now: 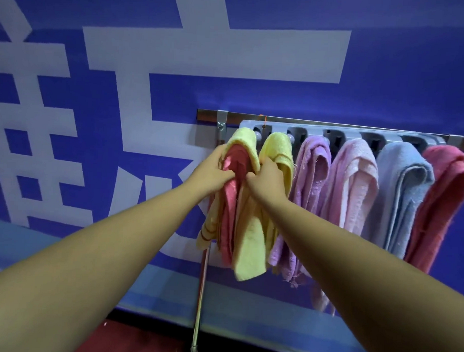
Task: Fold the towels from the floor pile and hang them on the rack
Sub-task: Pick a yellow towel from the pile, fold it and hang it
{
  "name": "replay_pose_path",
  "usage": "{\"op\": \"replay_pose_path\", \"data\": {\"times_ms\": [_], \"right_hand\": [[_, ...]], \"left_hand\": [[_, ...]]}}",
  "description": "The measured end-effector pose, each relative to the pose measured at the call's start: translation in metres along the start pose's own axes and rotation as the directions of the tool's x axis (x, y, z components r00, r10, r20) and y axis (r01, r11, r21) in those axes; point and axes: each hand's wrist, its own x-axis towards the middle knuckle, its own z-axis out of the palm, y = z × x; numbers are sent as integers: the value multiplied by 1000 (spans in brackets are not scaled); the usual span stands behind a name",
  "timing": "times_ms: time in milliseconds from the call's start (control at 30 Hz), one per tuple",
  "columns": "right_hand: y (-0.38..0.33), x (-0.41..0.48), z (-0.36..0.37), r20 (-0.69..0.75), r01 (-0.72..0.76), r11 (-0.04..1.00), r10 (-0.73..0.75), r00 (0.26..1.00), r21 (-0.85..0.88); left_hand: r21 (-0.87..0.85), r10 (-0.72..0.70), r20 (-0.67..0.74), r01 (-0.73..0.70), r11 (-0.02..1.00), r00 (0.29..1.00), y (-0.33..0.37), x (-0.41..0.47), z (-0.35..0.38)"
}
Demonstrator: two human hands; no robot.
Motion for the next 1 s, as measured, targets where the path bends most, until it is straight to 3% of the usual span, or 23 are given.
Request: {"op": "replay_pose_path", "data": {"times_ms": [167,367,533,700,1000], "right_hand": [[20,-21,-2,148,42,980,-13,989,-195],[41,-72,-5,277,14,960,66,959,-278],[78,-153,-12,422,-20,893,232,877,-449],[129,-238,-21,424,-83,840,354,834,-536],[220,-362,-22,421,-218,723,590,689,-656]], "left_hand": [[52,-137,61,134,990,989,-20,-18,3],[86,-267,91,259,962,960,-32,-70,1],[315,-316,145,259,913,938,-49,-142,9],[435,-314,199,203,877,928,-73,-221,43],[488,-517,410,298,821,751,-153,-340,143]]}}
